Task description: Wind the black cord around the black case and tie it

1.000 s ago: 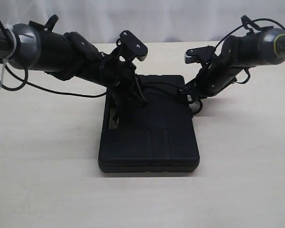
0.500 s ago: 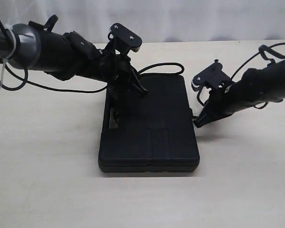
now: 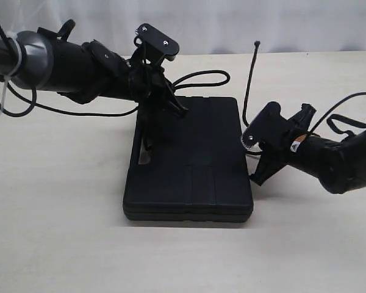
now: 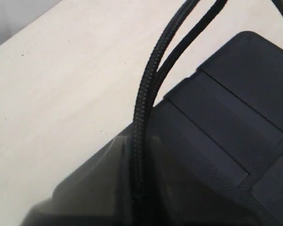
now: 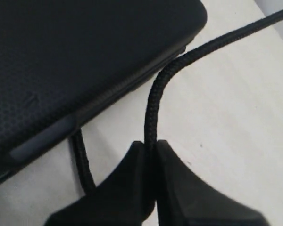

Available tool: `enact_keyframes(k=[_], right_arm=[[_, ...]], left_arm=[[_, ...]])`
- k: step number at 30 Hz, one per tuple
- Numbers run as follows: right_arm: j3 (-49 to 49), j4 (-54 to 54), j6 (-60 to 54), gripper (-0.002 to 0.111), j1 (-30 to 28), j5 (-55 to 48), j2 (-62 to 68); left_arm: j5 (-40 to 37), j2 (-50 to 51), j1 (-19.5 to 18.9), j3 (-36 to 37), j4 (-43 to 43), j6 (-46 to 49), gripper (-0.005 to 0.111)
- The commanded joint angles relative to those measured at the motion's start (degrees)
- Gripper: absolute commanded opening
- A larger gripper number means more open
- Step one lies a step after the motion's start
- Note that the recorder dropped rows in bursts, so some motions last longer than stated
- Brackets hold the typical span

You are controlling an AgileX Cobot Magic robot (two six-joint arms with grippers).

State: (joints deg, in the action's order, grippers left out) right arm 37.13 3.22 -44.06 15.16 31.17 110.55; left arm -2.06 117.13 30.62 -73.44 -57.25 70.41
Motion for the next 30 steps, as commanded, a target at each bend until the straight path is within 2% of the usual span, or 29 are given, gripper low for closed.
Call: enact_keyframes(k=[1,5,12,14,16,21,22,24,27,29,30], right_arm=[[-1.6,-1.08,-5.17,0.004,1.0,1.47,-0.67],[-2.11,-4.57,-9.34,0.004,1.35,-0.27,-0.7],[-2.11,-6.23,-17.34,0.004,4.25,-0.2,-0.79],[-2.11,-3.83,-19.1,0.004,5.03,1.04,-0.79],[-2.11,2.71,-19.05,0.004,5.38,3.73,-1.15],[-0.24,38.29,-13.83,0.004,4.71,10.35,-4.61],[0.92,45.58,-14.1,0.004,4.14,8.55,-5.78],[4.05,53.63,-19.4,0.004,1.36,-3.74,-8.17],[8.51,54.8,-18.77,0.012,-3.98,-29.35,-9.46],[11.47,54.8,-17.94,0.024,-6.81,-40.07,-9.36],[12.47,54.8,-17.43,0.029,-7.6,-41.46,-9.36]], left_arm=[[6.21,0.04,-0.01,0.15,-0.46,-1.23,0.0],[9.37,0.04,-0.01,0.15,-0.46,-2.14,0.0],[7.55,0.04,0.12,0.15,-0.47,-3.22,0.0],[7.07,0.04,0.12,0.15,-0.48,-3.22,0.0],[5.79,0.04,0.12,0.15,-0.48,-3.22,0.0],[4.07,0.04,0.12,0.15,-0.38,-3.22,0.0],[4.1,0.04,0.12,0.15,-0.27,-3.22,0.0],[4.1,0.04,0.12,0.15,-0.16,-3.22,0.0],[4.1,0.04,0.12,0.15,0.96,-3.22,0.0],[4.1,0.04,0.12,0.04,0.95,-3.22,0.0],[4.1,0.04,0.12,0.04,0.95,-3.22,0.0]])
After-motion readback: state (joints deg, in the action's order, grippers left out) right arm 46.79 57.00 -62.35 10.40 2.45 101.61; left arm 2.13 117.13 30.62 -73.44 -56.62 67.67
